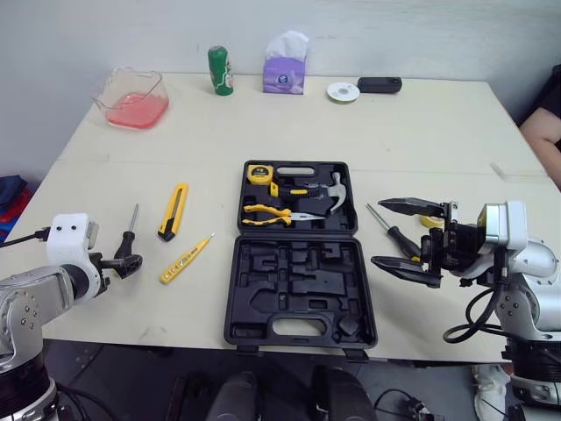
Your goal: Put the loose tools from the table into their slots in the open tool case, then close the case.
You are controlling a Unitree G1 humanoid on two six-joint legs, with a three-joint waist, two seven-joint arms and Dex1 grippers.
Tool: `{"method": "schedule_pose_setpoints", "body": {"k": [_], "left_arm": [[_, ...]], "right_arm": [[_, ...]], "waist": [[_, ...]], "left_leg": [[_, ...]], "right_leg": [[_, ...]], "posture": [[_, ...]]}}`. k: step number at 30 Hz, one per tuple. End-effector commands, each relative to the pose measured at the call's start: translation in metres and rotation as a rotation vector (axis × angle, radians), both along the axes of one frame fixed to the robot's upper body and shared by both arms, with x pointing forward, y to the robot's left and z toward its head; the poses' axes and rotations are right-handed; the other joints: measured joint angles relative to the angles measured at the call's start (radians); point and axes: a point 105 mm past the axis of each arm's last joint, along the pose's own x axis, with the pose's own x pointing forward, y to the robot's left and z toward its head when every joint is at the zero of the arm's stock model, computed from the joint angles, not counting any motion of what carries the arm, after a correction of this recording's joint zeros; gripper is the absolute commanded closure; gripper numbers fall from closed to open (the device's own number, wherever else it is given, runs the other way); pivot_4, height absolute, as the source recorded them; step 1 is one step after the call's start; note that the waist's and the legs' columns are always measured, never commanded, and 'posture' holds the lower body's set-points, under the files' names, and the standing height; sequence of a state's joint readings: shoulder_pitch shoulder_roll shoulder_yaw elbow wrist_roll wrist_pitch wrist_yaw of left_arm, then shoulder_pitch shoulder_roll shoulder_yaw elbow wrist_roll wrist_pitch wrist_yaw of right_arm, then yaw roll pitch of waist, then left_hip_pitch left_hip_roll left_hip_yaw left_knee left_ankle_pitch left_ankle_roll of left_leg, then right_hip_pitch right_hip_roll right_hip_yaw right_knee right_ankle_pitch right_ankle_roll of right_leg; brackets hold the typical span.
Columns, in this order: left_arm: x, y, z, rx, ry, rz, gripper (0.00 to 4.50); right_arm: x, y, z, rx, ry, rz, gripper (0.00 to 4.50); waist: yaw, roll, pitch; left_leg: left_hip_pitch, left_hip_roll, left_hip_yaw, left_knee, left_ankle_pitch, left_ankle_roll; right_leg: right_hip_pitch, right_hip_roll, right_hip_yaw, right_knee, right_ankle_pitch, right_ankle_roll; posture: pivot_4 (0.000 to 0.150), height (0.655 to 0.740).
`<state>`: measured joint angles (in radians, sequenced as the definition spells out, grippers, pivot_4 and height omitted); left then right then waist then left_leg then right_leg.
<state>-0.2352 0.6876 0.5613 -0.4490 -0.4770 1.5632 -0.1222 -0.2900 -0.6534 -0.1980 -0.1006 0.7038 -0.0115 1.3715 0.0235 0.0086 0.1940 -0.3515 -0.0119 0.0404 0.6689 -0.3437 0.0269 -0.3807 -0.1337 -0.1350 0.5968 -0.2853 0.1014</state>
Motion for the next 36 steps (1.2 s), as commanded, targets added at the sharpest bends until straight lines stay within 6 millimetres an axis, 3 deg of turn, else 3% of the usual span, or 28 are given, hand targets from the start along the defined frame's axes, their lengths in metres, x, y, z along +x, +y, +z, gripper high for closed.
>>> {"method": "schedule_pose_setpoints", "body": {"k": [1,12,15,21,26,30,34,36], "left_arm": [[0.005,0.007,0.000,0.002,-0.027,0.020,0.00],[0.019,-0.004,-0.011,-0.031,-0.023,-0.046,0.00],[0.020,-0.003,-0.015,-0.030,-0.008,-0.057,0.76],[0.015,0.013,-0.031,-0.021,0.037,-0.004,3.48],[0.010,0.023,-0.031,0.007,0.004,0.033,3.49],[0.022,0.027,0.004,0.084,-0.232,-0.021,3.49],[0.027,-0.004,0.061,0.122,-0.510,-0.310,3.49],[0.024,-0.019,0.076,0.182,-0.543,-0.476,3.49]], "right_arm": [[-0.006,0.004,0.006,-0.002,-0.038,0.035,0.05],[-0.008,0.009,0.006,-0.007,-0.040,0.057,0.05],[-0.008,0.011,0.007,-0.007,-0.040,0.053,0.00],[-0.007,0.016,0.010,-0.009,-0.039,0.038,0.00],[-0.007,0.016,0.011,-0.019,-0.038,0.012,0.00],[-0.008,0.013,0.011,-0.031,-0.042,-0.010,0.00],[-0.004,0.003,0.012,-0.047,-0.039,-0.062,0.00],[-0.003,-0.005,0.010,-0.070,-0.038,-0.091,0.00]], "waist": [[0.001,0.000,0.000],[0.001,0.000,0.000],[0.001,0.000,0.000],[0.002,0.000,0.000],[0.001,0.000,0.000],[-0.002,0.000,0.000],[0.002,-0.003,0.000],[0.004,-0.004,0.000]], "left_leg": [[0.000,0.000,0.000,0.000,0.000,0.000],[0.000,0.000,0.000,0.000,0.000,0.000],[0.000,0.000,0.000,0.000,0.000,0.000],[0.000,0.000,0.000,0.000,0.000,0.000],[0.001,0.000,0.000,0.000,0.000,0.000],[0.001,0.004,0.003,0.000,0.000,-0.002],[-0.003,0.006,0.004,0.001,0.000,-0.003],[-0.006,0.006,0.005,0.002,0.000,-0.003]], "right_leg": [[0.000,0.000,0.000,0.000,0.000,0.000],[0.000,0.000,0.000,0.000,0.000,0.000],[0.000,0.000,0.000,0.000,0.000,0.000],[0.000,0.000,0.000,0.001,0.000,0.000],[0.000,-0.002,0.000,0.001,0.000,0.000],[-0.002,-0.001,0.002,0.002,0.000,-0.001],[-0.006,0.000,0.002,0.002,0.001,-0.003],[-0.009,0.000,0.002,0.002,0.001,-0.003]], "posture": [[0.150,0.7400],[0.150,0.7400],[0.150,0.7400],[0.150,0.7400],[0.150,0.7400],[0.150,0.7400],[0.150,0.7400],[0.150,0.7400]]}}
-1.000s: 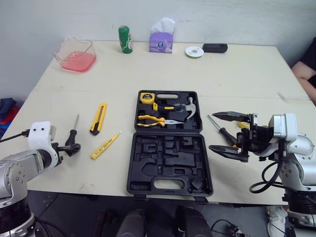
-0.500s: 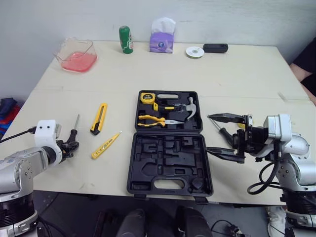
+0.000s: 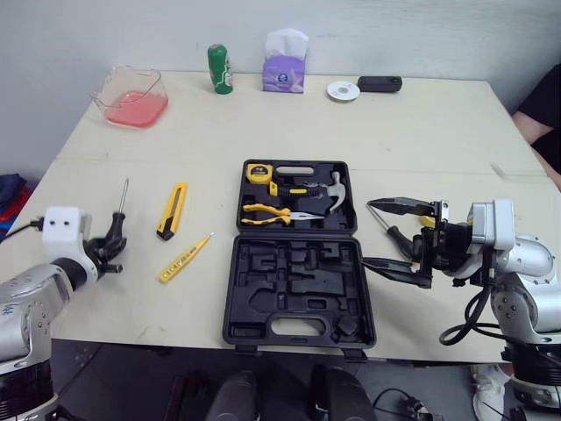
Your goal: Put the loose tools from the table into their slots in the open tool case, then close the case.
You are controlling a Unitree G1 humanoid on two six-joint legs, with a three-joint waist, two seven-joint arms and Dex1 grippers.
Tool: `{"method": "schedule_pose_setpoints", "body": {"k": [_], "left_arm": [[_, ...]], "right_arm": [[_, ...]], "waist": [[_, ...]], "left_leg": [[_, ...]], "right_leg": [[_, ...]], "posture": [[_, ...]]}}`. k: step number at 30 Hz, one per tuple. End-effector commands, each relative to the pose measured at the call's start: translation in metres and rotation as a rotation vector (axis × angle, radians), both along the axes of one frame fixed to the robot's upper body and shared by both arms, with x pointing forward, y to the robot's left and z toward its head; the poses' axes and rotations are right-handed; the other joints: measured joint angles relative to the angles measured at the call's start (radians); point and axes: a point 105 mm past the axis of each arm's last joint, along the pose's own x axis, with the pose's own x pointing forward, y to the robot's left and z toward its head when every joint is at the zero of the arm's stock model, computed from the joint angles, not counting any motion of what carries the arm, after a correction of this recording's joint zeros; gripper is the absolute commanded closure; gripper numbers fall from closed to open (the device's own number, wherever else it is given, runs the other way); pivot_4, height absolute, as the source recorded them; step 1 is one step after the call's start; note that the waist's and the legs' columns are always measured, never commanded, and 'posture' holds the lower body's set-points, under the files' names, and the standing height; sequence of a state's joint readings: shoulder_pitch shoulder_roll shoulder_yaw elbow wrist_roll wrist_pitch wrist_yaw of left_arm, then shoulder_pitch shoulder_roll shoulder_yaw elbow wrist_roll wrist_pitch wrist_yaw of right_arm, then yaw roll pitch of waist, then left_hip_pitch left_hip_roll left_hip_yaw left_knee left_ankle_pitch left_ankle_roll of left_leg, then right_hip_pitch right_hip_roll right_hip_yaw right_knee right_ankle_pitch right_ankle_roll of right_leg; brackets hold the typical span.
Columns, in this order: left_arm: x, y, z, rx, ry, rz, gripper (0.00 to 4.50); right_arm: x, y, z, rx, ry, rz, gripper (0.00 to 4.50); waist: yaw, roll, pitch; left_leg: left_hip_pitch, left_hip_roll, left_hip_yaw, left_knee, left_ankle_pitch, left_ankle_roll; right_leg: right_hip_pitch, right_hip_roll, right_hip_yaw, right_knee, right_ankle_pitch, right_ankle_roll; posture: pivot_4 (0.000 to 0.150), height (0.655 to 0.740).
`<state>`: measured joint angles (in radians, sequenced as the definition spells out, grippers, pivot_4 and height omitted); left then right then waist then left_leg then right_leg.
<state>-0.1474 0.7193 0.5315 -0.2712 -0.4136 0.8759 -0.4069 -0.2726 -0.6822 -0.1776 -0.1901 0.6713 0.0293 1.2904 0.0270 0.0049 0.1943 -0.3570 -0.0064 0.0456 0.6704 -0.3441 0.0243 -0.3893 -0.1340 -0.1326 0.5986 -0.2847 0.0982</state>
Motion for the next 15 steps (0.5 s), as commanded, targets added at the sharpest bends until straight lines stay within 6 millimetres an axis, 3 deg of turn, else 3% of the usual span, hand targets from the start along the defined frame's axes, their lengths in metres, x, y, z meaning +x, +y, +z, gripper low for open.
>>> {"method": "schedule_pose_setpoints", "body": {"k": [1,4,9,15], "left_arm": [[-0.006,-0.031,0.049,0.158,-0.169,-0.281,3.49],[-0.008,-0.051,0.056,0.289,-0.190,-0.479,3.49],[-0.009,-0.103,0.063,0.393,-0.222,-0.837,3.49],[-0.010,-0.160,0.053,0.464,-0.124,-1.183,3.49]], "right_arm": [[0.001,-0.018,0.007,-0.028,-0.038,-0.072,0.00],[0.003,-0.027,0.006,-0.035,-0.040,-0.118,0.00],[0.000,-0.044,0.000,-0.059,-0.023,-0.184,0.00],[-0.005,-0.062,-0.009,-0.076,0.019,-0.258,0.00]], "waist": [[0.000,0.000,0.000],[-0.002,0.000,0.000],[-0.001,0.000,0.000],[-0.002,0.000,0.001]], "left_leg": [[-0.002,0.000,0.000,0.001,0.000,0.000],[-0.002,0.000,0.003,0.001,-0.001,0.001],[-0.001,0.000,0.006,0.002,0.000,0.001],[-0.001,0.000,0.009,0.003,0.000,0.002]], "right_leg": [[-0.001,0.000,0.000,0.000,0.000,0.000],[-0.002,0.001,0.001,0.000,0.000,-0.001],[-0.002,0.002,0.001,0.002,0.001,-0.001],[-0.003,0.005,0.000,0.004,0.001,-0.001]], "posture": [[0.150,0.7400],[0.150,0.7400],[0.150,0.7400],[0.150,0.7400]]}}
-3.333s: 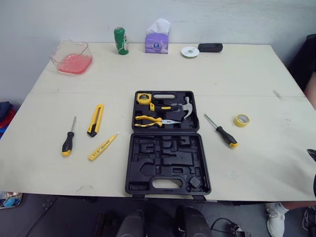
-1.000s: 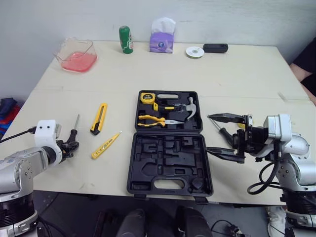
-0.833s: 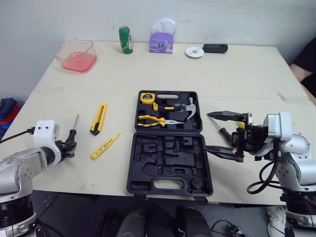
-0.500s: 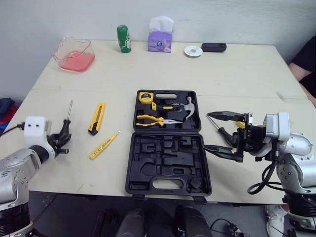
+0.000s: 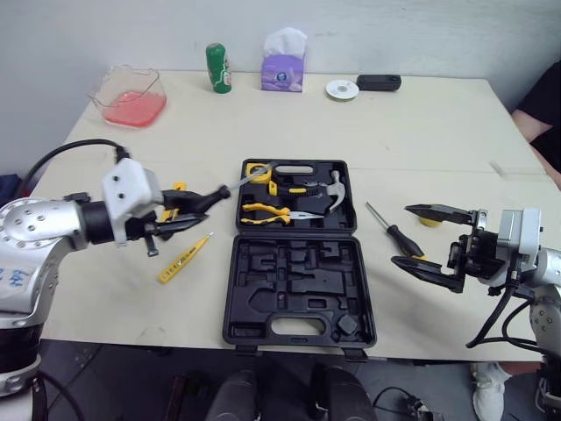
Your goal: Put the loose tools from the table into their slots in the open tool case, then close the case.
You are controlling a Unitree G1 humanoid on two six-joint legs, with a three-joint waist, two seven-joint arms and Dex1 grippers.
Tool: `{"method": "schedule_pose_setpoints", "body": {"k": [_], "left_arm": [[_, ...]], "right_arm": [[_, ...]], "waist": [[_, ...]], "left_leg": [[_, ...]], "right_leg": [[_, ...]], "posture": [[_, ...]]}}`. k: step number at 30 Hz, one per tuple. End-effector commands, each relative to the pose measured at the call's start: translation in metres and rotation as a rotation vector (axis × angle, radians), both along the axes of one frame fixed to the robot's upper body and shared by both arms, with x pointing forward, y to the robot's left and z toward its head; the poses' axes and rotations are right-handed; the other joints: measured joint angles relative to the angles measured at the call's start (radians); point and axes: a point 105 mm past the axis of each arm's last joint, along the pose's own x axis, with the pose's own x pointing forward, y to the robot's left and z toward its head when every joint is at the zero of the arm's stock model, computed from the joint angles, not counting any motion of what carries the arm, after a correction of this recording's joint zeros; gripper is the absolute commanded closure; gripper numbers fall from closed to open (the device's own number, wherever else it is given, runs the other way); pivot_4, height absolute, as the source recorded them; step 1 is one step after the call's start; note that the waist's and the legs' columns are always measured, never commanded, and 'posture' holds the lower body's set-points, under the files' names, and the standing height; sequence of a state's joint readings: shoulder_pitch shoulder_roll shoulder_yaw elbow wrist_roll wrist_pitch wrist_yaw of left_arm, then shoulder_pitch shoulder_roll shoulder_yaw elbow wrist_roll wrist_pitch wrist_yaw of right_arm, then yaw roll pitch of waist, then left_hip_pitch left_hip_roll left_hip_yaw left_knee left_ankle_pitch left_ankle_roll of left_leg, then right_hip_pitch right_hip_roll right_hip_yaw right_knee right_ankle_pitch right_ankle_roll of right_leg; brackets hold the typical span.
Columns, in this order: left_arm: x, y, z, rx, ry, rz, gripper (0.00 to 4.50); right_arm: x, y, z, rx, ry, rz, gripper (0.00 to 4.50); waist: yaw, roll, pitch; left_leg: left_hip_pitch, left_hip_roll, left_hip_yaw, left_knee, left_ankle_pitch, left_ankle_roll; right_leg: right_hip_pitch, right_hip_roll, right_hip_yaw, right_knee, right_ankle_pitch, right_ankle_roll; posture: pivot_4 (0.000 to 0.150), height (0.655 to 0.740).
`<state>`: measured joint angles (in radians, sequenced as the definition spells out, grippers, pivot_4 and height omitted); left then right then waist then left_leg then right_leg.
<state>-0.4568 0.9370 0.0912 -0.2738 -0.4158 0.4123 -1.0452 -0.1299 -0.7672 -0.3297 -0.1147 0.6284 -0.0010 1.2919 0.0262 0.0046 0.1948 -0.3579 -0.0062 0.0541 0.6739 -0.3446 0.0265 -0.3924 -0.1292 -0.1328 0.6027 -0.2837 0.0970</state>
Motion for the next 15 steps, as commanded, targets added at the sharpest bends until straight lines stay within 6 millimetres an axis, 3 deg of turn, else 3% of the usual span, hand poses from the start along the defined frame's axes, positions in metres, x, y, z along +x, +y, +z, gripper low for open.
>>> {"method": "schedule_pose_setpoints", "body": {"k": [1,6,11,15], "left_arm": [[-0.002,-0.024,-0.005,0.092,0.041,-0.128,3.49],[0.007,-0.047,-0.020,0.210,0.143,-0.165,3.49],[0.022,-0.065,-0.029,0.285,0.216,-0.086,3.49],[0.023,-0.072,-0.034,0.368,0.218,-0.088,3.49]], "right_arm": [[-0.005,-0.009,0.007,-0.008,-0.037,-0.037,0.00],[-0.011,-0.010,0.001,-0.008,-0.024,-0.042,0.00],[-0.016,-0.010,-0.004,-0.009,-0.012,-0.050,0.00],[-0.019,-0.011,-0.007,-0.016,-0.002,-0.050,0.00]], "waist": [[-0.001,0.000,0.000],[-0.002,0.000,0.000],[0.001,-0.001,0.001],[0.000,-0.001,0.001]], "left_leg": [[0.000,0.000,0.001,0.000,0.000,0.000],[0.001,0.000,0.002,0.002,0.000,0.001],[0.000,0.001,0.002,0.005,-0.001,0.002],[-0.002,0.000,0.001,0.008,-0.001,0.003]], "right_leg": [[0.000,0.000,0.000,0.000,0.000,0.000],[0.000,0.002,-0.001,0.003,0.000,0.000],[-0.001,0.003,0.000,0.004,0.000,0.000],[-0.001,0.002,0.001,0.004,0.000,0.001]], "posture": [[0.150,0.7400],[0.150,0.7400],[0.150,0.7400],[0.150,0.7400]]}}
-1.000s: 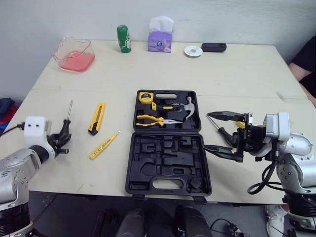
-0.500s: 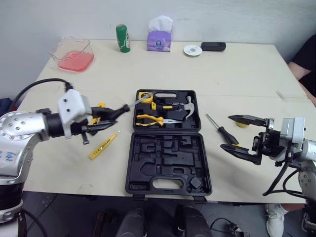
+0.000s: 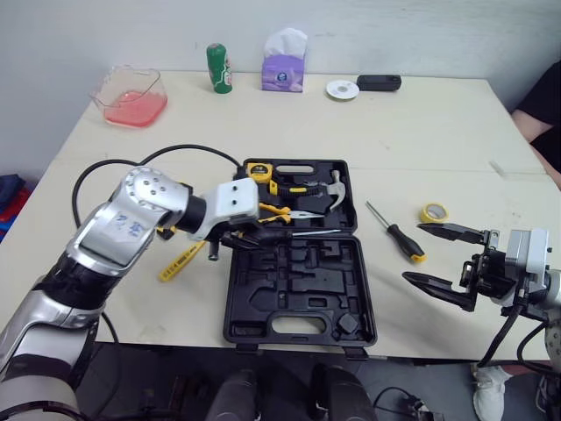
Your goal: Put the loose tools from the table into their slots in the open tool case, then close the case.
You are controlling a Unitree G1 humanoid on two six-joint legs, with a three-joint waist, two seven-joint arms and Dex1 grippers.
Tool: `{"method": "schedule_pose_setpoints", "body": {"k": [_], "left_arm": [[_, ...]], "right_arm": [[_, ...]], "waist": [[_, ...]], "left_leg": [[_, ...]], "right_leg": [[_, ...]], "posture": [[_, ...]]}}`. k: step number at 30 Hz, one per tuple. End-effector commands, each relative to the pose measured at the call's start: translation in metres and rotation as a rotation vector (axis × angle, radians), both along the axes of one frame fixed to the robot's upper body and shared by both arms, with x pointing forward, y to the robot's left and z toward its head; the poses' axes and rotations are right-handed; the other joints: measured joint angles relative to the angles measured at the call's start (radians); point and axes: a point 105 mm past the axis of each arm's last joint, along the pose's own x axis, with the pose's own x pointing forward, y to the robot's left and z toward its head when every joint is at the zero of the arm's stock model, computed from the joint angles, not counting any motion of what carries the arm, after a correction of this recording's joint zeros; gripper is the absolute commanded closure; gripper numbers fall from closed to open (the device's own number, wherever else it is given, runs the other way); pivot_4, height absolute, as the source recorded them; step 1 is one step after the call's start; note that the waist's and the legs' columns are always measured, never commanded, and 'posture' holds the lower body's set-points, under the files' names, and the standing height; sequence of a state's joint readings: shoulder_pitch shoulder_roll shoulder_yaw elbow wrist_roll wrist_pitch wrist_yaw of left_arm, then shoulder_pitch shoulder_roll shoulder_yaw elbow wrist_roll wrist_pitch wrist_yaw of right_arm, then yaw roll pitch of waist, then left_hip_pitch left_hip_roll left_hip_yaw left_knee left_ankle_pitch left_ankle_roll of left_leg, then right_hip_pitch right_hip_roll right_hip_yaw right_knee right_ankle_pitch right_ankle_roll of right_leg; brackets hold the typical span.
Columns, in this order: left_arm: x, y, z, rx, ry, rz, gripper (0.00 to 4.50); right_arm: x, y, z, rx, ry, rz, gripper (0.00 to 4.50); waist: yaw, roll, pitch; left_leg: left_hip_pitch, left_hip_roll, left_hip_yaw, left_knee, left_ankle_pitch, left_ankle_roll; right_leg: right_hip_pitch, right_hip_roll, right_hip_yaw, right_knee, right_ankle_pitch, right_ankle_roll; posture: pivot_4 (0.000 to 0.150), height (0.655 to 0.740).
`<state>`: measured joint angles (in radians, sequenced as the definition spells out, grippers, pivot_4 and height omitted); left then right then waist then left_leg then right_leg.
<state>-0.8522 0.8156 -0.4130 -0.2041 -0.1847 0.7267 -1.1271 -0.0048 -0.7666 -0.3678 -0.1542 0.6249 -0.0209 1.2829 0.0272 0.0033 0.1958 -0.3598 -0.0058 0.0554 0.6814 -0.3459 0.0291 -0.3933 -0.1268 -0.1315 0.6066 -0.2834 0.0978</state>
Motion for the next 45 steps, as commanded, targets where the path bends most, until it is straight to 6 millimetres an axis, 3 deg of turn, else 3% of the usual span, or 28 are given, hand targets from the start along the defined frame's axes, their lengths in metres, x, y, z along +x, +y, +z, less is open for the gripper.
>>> {"method": "schedule_pose_setpoints", "body": {"k": [1,19,40,41,44,45], "left_arm": [[0.001,-0.002,0.002,0.064,-0.034,-0.007,3.49],[0.021,-0.005,-0.014,0.207,-0.086,0.010,3.49],[0.027,-0.008,-0.022,0.216,-0.105,-0.016,3.49],[0.027,-0.009,-0.021,0.210,-0.113,-0.020,2.45],[0.028,-0.014,-0.012,0.170,-0.139,-0.037,1.24],[0.026,-0.016,-0.008,0.154,-0.137,-0.047,1.24]], "right_arm": [[-0.006,-0.003,0.009,-0.002,-0.046,-0.006,0.00],[-0.005,0.002,0.003,-0.003,-0.034,0.013,0.00],[-0.005,0.006,0.005,0.001,-0.040,0.009,0.00],[-0.005,0.005,0.005,0.001,-0.040,0.009,0.00],[-0.005,0.005,0.004,0.001,-0.040,0.010,0.00],[-0.005,0.005,0.004,0.001,-0.040,0.010,0.00]], "waist": [[-0.001,0.000,0.000],[0.000,0.000,0.000],[0.001,0.000,0.000],[0.001,0.000,0.000],[0.002,0.000,0.000],[0.001,0.000,0.000]], "left_leg": [[0.000,0.000,0.000,0.000,0.000,0.000],[0.000,0.000,0.000,0.001,0.000,0.000],[0.000,0.000,0.000,0.003,0.000,0.000],[0.000,0.000,0.000,0.003,0.000,0.000],[0.001,-0.001,0.000,0.004,0.000,0.001],[0.000,-0.001,0.000,0.004,0.000,0.001]], "right_leg": [[0.000,0.000,0.000,0.000,0.000,0.000],[0.000,0.000,0.002,0.001,0.000,0.000],[0.000,-0.001,0.002,0.003,0.000,0.000],[0.000,-0.001,0.002,0.004,0.000,0.000],[0.000,-0.001,0.002,0.004,0.000,0.000],[0.001,-0.001,0.002,0.004,0.000,0.000]], "posture": [[0.150,0.7400],[0.150,0.7400],[0.150,0.7400],[0.150,0.7400],[0.150,0.7400],[0.150,0.7400]]}}
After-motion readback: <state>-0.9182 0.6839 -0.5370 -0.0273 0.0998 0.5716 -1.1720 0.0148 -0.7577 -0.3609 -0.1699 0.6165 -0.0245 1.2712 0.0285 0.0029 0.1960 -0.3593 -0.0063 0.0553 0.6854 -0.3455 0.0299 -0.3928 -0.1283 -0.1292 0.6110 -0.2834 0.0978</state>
